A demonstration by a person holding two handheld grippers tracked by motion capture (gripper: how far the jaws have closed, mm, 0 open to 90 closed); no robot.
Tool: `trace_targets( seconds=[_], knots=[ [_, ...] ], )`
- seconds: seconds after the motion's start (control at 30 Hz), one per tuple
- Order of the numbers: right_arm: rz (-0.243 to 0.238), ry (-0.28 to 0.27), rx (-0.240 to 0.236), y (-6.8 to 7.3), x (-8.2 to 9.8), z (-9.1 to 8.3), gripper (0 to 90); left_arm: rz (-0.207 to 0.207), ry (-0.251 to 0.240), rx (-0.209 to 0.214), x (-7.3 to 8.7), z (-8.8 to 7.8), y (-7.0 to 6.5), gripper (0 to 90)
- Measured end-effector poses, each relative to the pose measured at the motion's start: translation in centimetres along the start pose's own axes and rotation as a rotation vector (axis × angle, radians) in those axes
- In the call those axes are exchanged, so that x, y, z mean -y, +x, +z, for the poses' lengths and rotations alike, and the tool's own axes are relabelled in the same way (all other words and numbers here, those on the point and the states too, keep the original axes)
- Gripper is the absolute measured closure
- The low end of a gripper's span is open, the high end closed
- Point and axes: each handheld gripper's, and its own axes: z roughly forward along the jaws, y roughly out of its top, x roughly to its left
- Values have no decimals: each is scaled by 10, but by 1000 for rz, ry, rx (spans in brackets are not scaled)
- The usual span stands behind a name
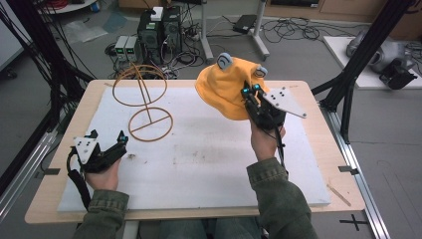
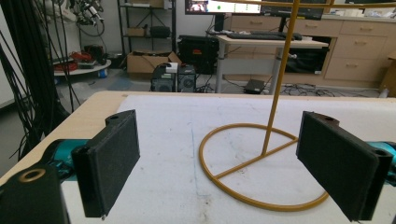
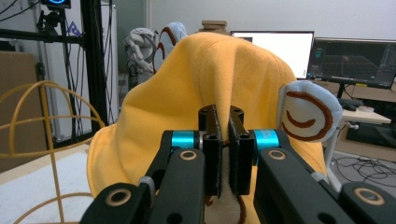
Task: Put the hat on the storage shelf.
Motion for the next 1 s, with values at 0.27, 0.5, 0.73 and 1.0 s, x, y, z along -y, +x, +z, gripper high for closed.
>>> trace_targets(
  seconds=[0.27,0.5,0.73,1.0],
  knots=[
    [-14,19,-19,7,-14,11,868,0,9,9,1,2,-2,136],
    [-50,11,-68,34,-35,33,868,-1,13,19,2,4,-5,136],
    [-72,-18,-138,80,-60,67,868,-8,13,19,1,5,-3,136],
    [-113,-3,-216,128,-71,104,869,-14,26,23,4,6,-2,136]
  ],
)
